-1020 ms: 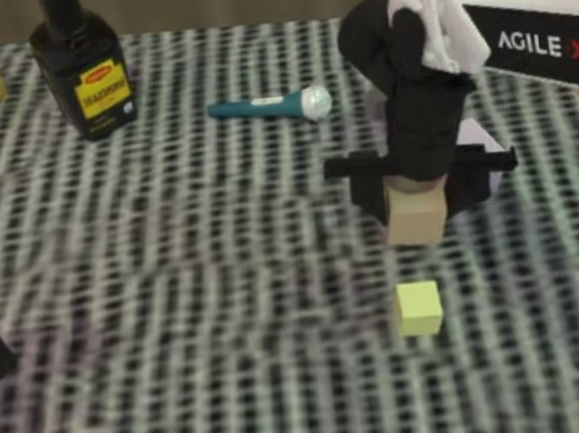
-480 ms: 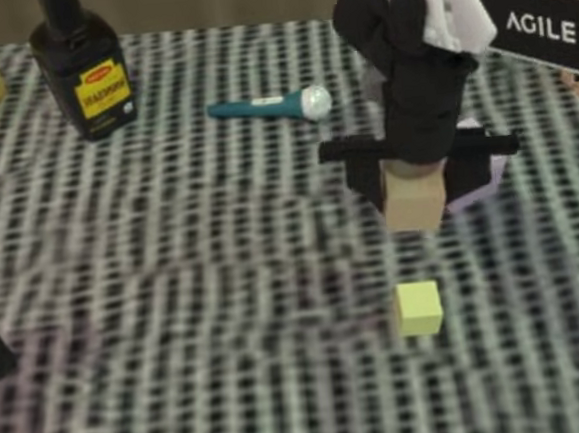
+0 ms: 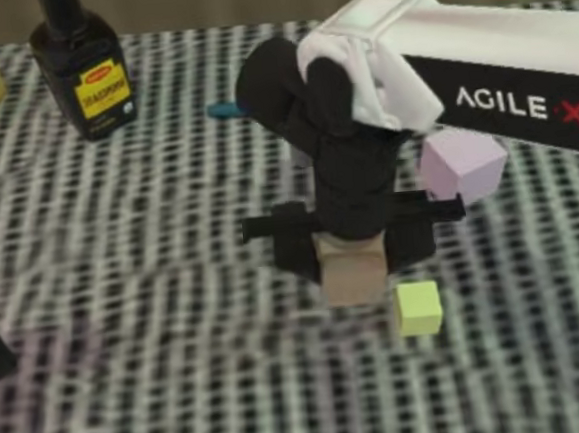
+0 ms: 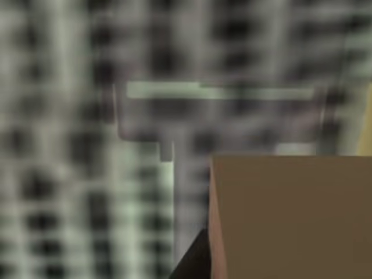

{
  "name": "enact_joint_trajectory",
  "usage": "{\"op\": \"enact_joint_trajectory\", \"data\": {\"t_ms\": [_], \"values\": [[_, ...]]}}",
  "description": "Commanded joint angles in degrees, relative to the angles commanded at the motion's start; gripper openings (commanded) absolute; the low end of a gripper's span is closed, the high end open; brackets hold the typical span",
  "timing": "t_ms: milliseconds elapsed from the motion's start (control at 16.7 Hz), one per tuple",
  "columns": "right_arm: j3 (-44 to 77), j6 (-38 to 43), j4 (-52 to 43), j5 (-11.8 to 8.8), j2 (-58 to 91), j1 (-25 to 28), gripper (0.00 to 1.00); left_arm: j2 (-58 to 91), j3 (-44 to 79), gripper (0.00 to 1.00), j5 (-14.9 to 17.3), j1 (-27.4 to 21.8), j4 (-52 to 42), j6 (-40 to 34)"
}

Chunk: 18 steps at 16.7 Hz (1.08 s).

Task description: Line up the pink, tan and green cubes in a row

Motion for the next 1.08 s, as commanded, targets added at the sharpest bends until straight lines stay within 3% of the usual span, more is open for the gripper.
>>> {"op": "enact_joint_trajectory", "data": {"t_ms": [360, 780, 1080], "values": [[-0.68, 0.96, 0.23, -0.07, -0.43, 1.07, 0.0, 0.0, 0.0, 1.0, 0.0, 0.0, 0.0, 0.0], [-9.2, 1.03, 12.87, 0.03, 3.32, 1.22, 0.0, 0.0, 0.0, 1.0, 0.0, 0.0, 0.0, 0.0], [-10.03, 1.07, 13.86, 0.04, 3.81, 1.29, 0.0, 0.0, 0.0, 1.0, 0.0, 0.0, 0.0, 0.0]]}}
